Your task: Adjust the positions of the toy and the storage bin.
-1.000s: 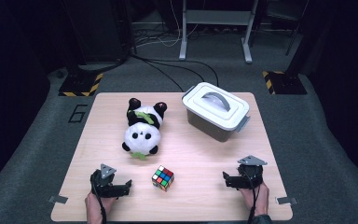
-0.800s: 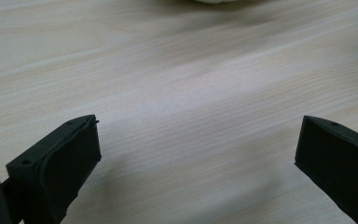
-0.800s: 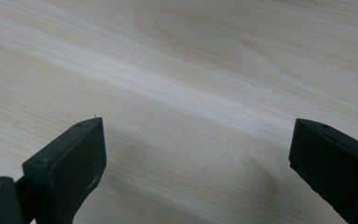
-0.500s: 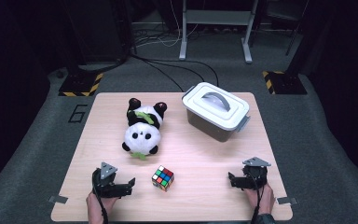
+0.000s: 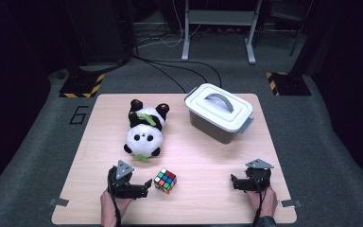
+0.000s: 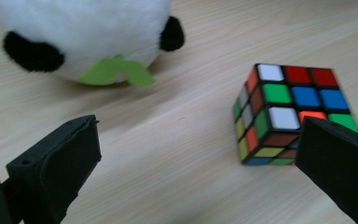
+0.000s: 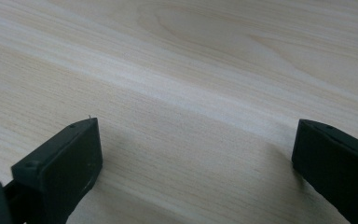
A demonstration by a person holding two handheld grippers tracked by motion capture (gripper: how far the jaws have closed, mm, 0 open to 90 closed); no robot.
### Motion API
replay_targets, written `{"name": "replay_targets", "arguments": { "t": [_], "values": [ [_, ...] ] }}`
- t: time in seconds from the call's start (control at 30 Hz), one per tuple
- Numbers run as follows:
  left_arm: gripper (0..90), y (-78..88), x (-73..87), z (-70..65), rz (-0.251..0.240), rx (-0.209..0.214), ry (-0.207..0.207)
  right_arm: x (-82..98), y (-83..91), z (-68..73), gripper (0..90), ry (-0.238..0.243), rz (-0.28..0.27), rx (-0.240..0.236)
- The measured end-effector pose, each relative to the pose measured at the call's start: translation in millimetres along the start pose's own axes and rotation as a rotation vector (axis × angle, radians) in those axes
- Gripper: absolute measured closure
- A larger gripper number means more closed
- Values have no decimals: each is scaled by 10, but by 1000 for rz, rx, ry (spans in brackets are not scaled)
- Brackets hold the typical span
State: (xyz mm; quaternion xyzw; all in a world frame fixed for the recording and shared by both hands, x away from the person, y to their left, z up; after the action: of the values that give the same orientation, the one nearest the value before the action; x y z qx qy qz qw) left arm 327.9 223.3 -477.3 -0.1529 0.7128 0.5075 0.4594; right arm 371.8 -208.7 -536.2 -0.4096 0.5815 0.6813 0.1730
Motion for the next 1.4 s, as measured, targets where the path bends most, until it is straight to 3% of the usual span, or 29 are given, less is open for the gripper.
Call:
{"name": "replay_targets", "arguments": {
  "t": [0.13,0.3,0.53,0.77,0.87,1.07,1.4],
  "values": [
    [0,-84,-100,-191,11,40,-48,1,0,-7,11,3,2,-2],
    [0,-242,-171,-366,35,73,-73,1,0,-8,13,3,1,-3],
    [0,-460,-164,-498,80,99,-103,1,2,-1,20,0,-3,-5],
    [16,-581,-108,-547,123,87,-119,1,2,-1,25,1,-4,-6],
    [159,-605,-74,-541,117,75,-123,0,1,0,27,1,-5,-7],
    [330,-619,-23,-504,113,76,-122,-1,1,3,33,-2,-7,-3],
    [340,-533,5,-441,100,63,-118,1,6,-7,40,10,-4,-13]
  ]
}}
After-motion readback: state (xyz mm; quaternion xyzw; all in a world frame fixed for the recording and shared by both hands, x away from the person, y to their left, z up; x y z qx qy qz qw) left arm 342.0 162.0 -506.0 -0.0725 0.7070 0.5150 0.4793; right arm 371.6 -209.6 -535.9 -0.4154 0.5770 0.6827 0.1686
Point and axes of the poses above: each handheld gripper's, and its own axes: y roughly backward along the jaws, x roughly out of its underside, z roughly to its left, the point moved 1 cm from there along -y, roughly forward along the jaws, and after that the axes turned 3 degrees about -z, right-handed, at the moved point
